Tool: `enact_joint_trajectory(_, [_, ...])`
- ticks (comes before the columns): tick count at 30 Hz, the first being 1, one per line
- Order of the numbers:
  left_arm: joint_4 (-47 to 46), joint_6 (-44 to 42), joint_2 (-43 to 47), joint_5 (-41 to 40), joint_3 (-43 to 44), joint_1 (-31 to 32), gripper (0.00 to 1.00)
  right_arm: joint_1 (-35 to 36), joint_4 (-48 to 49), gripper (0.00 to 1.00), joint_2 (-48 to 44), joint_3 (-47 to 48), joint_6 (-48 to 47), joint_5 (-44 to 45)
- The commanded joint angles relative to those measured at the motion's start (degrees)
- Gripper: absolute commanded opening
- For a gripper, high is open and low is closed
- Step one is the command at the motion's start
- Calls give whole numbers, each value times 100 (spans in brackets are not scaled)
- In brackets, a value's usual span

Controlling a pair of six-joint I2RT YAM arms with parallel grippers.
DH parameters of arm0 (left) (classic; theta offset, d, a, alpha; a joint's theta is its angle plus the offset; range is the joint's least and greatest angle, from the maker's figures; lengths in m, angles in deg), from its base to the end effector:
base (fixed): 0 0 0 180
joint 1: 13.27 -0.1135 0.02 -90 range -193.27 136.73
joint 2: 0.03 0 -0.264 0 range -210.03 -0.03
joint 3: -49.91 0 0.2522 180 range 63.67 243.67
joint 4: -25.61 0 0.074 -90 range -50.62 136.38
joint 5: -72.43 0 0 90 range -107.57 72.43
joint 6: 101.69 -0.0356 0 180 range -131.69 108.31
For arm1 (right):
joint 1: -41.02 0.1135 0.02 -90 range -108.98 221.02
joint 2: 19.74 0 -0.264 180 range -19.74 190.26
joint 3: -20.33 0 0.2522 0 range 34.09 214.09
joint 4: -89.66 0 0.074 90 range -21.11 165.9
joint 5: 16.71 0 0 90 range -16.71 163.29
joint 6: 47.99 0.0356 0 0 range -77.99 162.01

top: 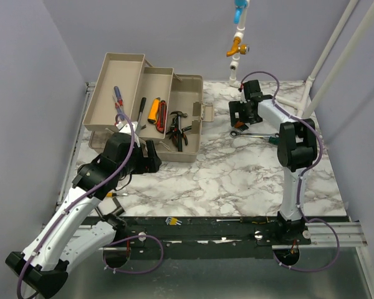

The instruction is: Pack the tool kit

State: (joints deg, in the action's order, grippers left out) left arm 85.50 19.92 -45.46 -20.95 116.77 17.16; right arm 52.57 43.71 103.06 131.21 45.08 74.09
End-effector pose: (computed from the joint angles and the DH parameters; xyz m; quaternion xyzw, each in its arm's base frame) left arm 0.1349 -0.0768 0.3256 -0.0221 0.9000 -0.2012 0.3861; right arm 0.4587 0.0932 0.1905 -0.0691 0.9584 0.0286 0.2753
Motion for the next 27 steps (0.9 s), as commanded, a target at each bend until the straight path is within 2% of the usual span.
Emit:
enact_joint_trajectory(1, [-25, -87, -77, 176, 323, -20, 85, -13, 326, 96, 144, 60, -186, 265])
enact_joint_trajectory(4, [-34, -72, -72, 188, 316, -20, 85, -14, 522, 96, 228, -3, -193, 233])
enact_joint_trajectory(14, [28, -95, -37, 153, 306, -20, 85, -13, 204, 89, 344, -340, -604, -26])
enact_joint_trajectory(17, [50, -104, -28, 162, 319, -20, 85, -15, 170, 85, 369, -422, -627, 218])
enact_joint_trajectory(19, [71, -103, -15, 137, 324, -20, 85, -15, 96, 74, 485, -341, -575, 550])
enact_joint_trajectory(21, [80, -103, 17, 127, 310, -20, 85, -13, -71, 67, 613, -233, -588, 608])
enact_joint_trajectory(24, [69, -112, 34, 94, 285, -20, 86, -13, -8, 59, 593, -301, -553, 444])
enact_joint_trajectory(27, [59, -121, 33, 92, 252, -20, 86, -17, 192, 46, 442, -443, -461, 139])
